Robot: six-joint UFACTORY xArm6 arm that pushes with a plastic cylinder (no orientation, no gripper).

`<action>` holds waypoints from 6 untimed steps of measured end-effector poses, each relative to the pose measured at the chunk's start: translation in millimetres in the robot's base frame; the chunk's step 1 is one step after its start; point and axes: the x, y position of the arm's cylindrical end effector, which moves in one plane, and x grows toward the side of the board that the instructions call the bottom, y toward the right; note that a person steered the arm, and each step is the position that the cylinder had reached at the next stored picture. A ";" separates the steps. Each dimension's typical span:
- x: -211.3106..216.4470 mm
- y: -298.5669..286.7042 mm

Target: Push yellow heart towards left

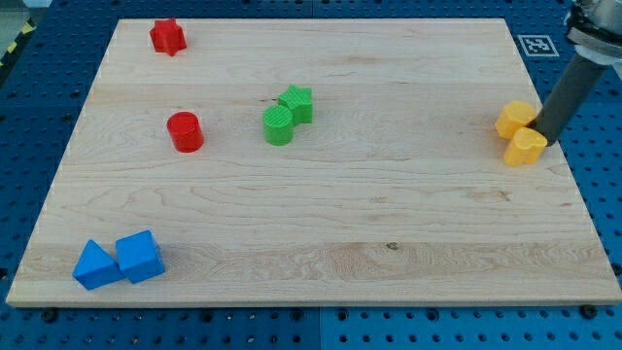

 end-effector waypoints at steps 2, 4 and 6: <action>1.1 -24.9; 1.1 8.7; 38.8 -1.5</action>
